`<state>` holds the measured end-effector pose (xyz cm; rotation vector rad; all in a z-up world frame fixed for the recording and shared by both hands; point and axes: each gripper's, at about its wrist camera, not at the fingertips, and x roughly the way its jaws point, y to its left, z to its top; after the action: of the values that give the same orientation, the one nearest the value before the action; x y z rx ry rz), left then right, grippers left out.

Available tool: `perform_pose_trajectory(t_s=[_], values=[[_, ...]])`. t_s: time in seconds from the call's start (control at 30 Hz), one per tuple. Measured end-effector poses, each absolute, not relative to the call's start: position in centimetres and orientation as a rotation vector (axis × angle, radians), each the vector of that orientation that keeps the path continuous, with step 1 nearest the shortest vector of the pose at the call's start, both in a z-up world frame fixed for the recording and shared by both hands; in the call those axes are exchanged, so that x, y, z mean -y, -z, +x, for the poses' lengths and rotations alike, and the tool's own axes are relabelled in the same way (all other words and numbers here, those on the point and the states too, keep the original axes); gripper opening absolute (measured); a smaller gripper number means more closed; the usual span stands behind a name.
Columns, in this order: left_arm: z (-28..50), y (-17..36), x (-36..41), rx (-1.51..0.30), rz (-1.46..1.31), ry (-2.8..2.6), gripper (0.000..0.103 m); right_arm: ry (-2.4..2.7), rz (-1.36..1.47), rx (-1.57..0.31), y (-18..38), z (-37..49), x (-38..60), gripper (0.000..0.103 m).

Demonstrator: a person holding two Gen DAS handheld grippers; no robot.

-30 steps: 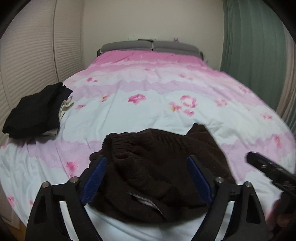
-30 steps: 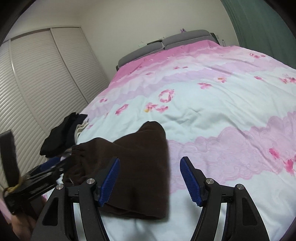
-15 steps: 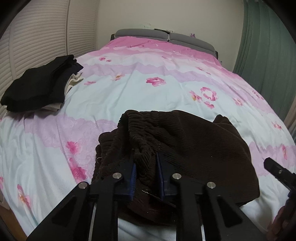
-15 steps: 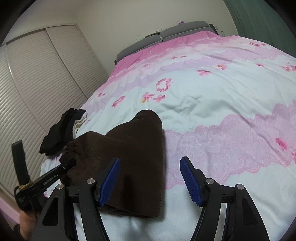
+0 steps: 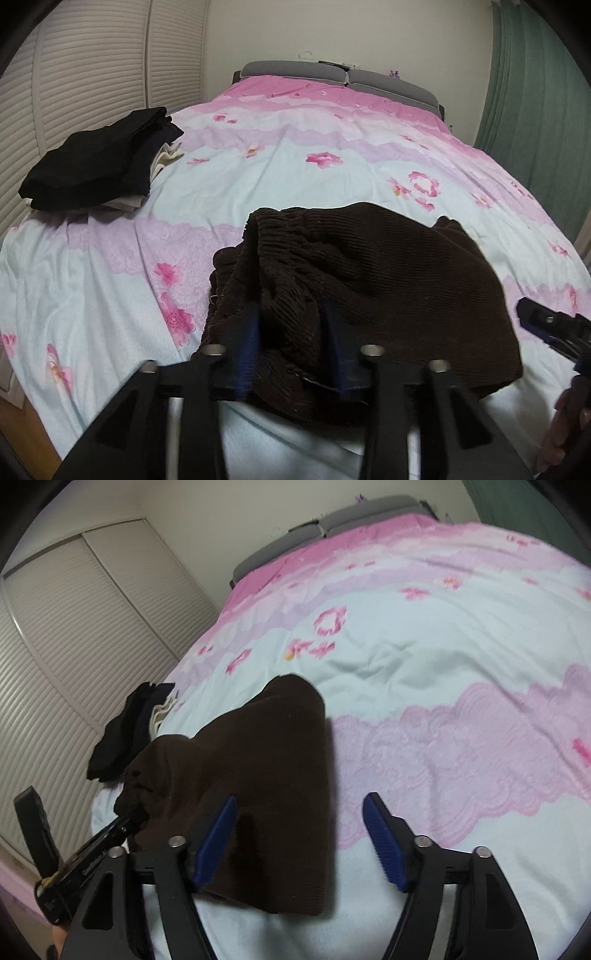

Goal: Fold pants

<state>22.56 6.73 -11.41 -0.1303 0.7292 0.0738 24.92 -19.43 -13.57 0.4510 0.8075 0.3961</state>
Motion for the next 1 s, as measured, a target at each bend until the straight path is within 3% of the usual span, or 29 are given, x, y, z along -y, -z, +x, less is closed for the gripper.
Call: perform_pose_trajectory(t_s=[0.03,0.1,0.13,0.17,0.43,0.8,0.87,0.9,0.97,1.0], values=[[22.2,11.2,-6.8,-0.721,-0.139,-0.068,0.062,-0.406,0.459,-0.814,13.7,25.0,19.4,0.077],[21.6,11.0,-6.8,-0.712,-0.141,-0.094,0.077,-0.408,0.466,-0.833,14.0,25.2,19.2,0.081],[21.2,11.0,-7.2,-0.713,-0.152,-0.136,0.092,-0.403,0.469,-0.843,14.3,25.3,19.1,0.081],[20.9,11.1,-7.6,-0.704,-0.179,-0.147,0.097,-0.402,0.474,-0.851,14.5,25.4,19.0,0.081],[22.0,13.5,-10.6,-0.774,-0.384,-0.123,0.103,-0.399,0.537,-0.910,16.3,26.4,18.5,0.093],[24.2,16.0,-11.2,-0.797,-0.478,-0.095,0.103,-0.581,0.701,-0.995,20.0,29.5,17.0,0.093],[24.3,16.1,-11.0,-0.793,-0.476,-0.099,0.103,-0.613,0.704,-1.011,20.4,30.0,16.4,0.082],[24.3,16.1,-10.9,-0.791,-0.465,-0.101,0.101,-0.633,0.715,-1.018,20.5,30.2,16.1,0.070],[24.3,15.7,-10.5,-0.783,-0.444,-0.095,0.081,-0.644,0.749,-1.012,20.4,30.3,16.2,0.055],[24.2,15.5,-10.4,-0.778,-0.439,-0.089,0.078,-0.654,0.753,-1.002,20.1,30.1,16.2,0.048]])
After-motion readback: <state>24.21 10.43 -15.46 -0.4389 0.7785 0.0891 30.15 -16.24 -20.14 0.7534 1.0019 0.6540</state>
